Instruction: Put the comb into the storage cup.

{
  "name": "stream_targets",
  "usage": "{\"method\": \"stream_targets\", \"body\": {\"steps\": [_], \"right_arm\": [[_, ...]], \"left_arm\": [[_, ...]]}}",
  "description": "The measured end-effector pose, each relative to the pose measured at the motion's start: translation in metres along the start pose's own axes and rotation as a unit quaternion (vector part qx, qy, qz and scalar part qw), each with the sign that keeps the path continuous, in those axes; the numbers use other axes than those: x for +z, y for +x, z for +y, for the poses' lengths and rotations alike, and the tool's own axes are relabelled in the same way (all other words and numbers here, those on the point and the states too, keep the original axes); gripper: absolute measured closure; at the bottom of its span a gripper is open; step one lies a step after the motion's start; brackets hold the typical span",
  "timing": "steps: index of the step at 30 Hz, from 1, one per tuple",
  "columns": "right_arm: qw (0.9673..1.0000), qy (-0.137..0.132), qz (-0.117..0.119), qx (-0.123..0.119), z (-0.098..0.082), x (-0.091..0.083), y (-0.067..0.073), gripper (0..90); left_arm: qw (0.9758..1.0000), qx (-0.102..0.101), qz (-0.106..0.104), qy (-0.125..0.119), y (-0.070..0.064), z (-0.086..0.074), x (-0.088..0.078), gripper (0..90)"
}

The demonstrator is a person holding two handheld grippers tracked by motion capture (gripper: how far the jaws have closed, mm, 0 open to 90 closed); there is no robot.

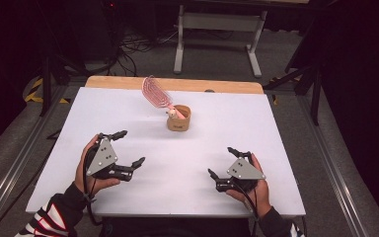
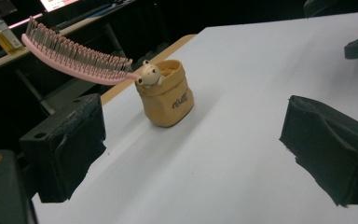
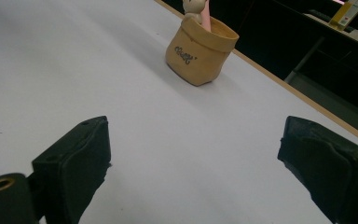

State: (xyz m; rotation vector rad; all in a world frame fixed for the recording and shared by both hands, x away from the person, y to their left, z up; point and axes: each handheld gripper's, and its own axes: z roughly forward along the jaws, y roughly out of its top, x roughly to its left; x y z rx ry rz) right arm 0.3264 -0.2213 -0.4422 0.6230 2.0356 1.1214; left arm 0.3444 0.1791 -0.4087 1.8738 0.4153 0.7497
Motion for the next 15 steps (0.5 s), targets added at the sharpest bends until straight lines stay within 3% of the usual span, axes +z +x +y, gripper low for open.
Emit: {"method": "stream_targets", "body": {"steps": [6, 9, 15], "right_arm": [[1.0, 0.0, -0.001, 0.0, 0.0, 0.0, 0.001, 9.2], [1.0, 0.0, 0.001, 0.0, 0.0, 0.001, 0.001, 9.2], [1.0, 0.001, 0.002, -0.003, 0.001, 0.001, 0.003, 9.2]], "left_arm": [[1.0, 0.0, 0.007, 0.006, 0.0, -0.008, -0.006, 7.3], [0.9998, -0.011, 0.009, 0.01, 0.001, -0.016, -0.007, 7.6], [0.9994, -0.015, 0.011, 0.03, 0.003, -0.031, -0.007, 7.5]]}}
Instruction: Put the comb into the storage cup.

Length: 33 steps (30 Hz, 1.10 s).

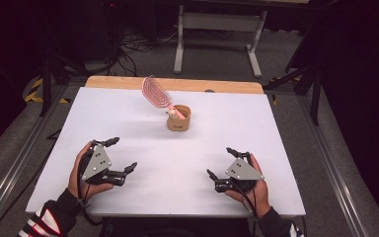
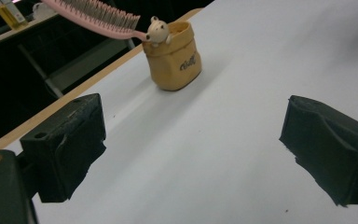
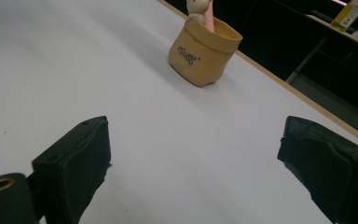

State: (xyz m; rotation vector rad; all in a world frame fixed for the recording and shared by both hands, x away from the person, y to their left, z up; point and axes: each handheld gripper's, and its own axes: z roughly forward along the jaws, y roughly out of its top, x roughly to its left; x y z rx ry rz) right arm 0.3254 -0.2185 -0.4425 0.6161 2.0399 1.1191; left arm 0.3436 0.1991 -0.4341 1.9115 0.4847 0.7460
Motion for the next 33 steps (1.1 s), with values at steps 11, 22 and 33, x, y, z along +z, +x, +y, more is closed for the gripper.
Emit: {"method": "stream_targets", "body": {"steps": [11, 22, 33], "right_arm": [[1.0, 0.003, -0.001, 0.004, -0.002, 0.002, 0.0, 8.7], [0.9999, 0.005, -0.005, 0.008, -0.003, 0.004, -0.001, 8.3], [0.9999, 0.005, 0.005, 0.013, -0.003, 0.004, -0.001, 5.6]], "left_arm": [[0.9992, -0.027, 0.007, 0.029, 0.004, -0.03, -0.002, 7.8], [0.9979, -0.046, 0.003, 0.045, 0.004, -0.046, -0.017, 7.4], [0.9974, -0.052, 0.008, 0.048, 0.006, -0.049, -0.022, 7.3]]}}
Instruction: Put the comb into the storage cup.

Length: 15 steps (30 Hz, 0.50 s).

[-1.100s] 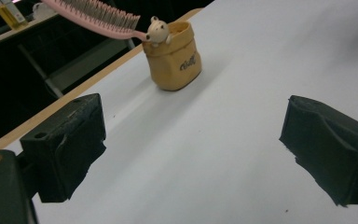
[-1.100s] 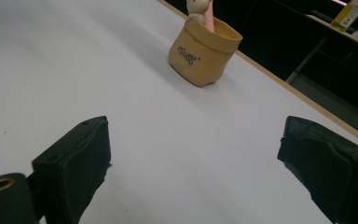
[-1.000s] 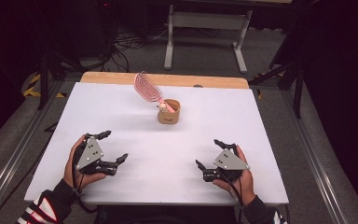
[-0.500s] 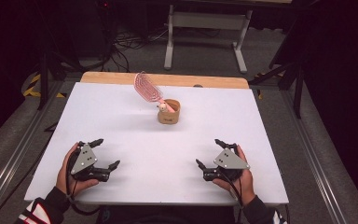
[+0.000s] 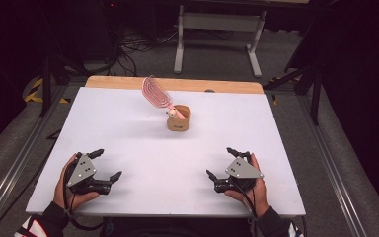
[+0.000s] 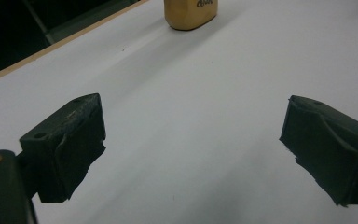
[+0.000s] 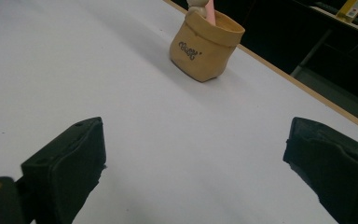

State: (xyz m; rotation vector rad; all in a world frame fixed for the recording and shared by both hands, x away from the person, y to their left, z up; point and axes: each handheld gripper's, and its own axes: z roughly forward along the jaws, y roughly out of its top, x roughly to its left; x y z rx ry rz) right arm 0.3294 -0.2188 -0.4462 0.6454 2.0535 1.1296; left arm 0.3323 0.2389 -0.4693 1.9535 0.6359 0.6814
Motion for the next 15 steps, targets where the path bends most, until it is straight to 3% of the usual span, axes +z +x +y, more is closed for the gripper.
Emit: {"method": "stream_targets", "body": {"steps": [15], "right_arm": [[0.9999, -0.006, -0.01, -0.005, 0.0019, -0.0035, 0.0006, 6.2]], "left_arm": [[0.9999, 0.008, -0.009, 0.007, -0.0032, 0.0002, 0.0017, 7.6]]}}
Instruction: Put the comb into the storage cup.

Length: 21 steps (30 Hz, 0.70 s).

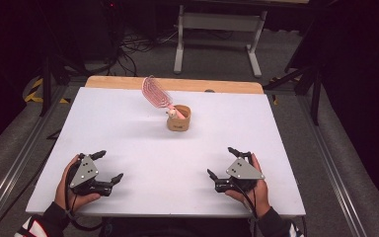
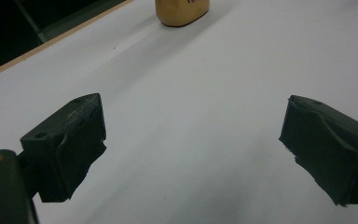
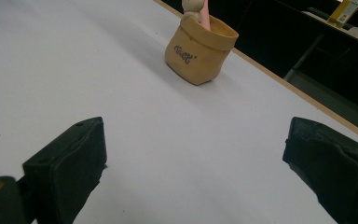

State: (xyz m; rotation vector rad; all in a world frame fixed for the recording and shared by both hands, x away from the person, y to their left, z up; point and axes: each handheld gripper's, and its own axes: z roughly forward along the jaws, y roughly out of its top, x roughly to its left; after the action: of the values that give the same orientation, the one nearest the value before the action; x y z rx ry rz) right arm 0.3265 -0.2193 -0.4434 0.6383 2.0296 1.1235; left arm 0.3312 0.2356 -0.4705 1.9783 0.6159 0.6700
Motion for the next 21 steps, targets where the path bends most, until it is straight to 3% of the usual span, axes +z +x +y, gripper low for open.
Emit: {"method": "stream_targets", "body": {"steps": [21], "right_arm": [[1.0, 0.0, -0.005, 0.008, -0.0004, -0.0008, -0.0029, 7.4]], "left_arm": [[1.0, -0.003, -0.003, -0.001, 0.0002, 0.0028, 0.0009, 7.6]]}}
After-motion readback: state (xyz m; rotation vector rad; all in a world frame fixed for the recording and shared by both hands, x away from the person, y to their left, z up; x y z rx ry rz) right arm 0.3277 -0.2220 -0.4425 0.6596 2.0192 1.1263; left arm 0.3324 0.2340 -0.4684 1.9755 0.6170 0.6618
